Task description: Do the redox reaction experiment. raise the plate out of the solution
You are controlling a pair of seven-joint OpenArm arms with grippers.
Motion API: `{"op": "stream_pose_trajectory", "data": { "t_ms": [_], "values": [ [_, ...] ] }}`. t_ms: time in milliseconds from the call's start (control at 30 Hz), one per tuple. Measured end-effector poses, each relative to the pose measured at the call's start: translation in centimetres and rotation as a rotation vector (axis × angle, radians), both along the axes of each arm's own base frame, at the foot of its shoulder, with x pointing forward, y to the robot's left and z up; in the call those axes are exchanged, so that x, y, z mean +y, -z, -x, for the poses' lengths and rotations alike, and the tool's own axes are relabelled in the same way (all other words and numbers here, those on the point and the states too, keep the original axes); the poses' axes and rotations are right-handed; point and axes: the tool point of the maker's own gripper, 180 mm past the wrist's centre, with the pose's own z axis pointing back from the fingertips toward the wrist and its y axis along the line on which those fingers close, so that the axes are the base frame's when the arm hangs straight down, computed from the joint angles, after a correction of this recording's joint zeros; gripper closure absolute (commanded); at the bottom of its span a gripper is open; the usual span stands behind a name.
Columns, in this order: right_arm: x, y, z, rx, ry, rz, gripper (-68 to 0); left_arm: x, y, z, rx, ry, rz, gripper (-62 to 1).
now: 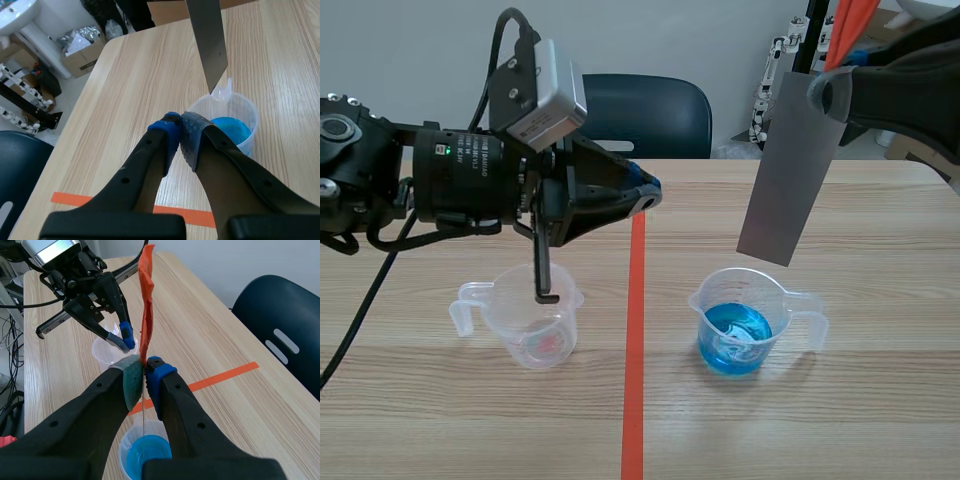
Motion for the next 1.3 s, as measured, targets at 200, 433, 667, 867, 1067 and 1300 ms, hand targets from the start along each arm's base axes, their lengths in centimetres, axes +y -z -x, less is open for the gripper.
{"op": "stream_pose_trajectory", "data": {
  "t_ms": [200, 433, 667, 867, 1067, 1300],
  "values": [
    [0.0, 0.0, 0.0, 0.0, 0.0, 0.0, -0.6, -0.9, 0.7, 0.8, 0.022, 0.026, -0.009, -2.7],
    [0.0, 0.0, 0.0, 0.0, 0.0, 0.0, -0.6, -1.1, 1.0, 1.2, 0.033, 0.041, -0.018, -2.7],
    [0.0, 0.0, 0.0, 0.0, 0.0, 0.0, -0.6, -1.0, 1.4, 1.3, 0.043, 0.048, -0.039, -2.7],
    [0.0, 0.0, 0.0, 0.0, 0.0, 0.0, -0.6, -1.0, 1.4, 1.4, 0.046, 0.053, -0.041, -2.7],
    [0.0, 0.0, 0.0, 0.0, 0.0, 0.0, -0.6, -1.0, 1.4, 1.4, 0.046, 0.053, -0.041, -2.7],
    [0.0, 0.0, 0.0, 0.0, 0.0, 0.0, -0.6, -1.0, 1.4, 1.4, 0.046, 0.053, -0.041, -2.7]
  ]
}}
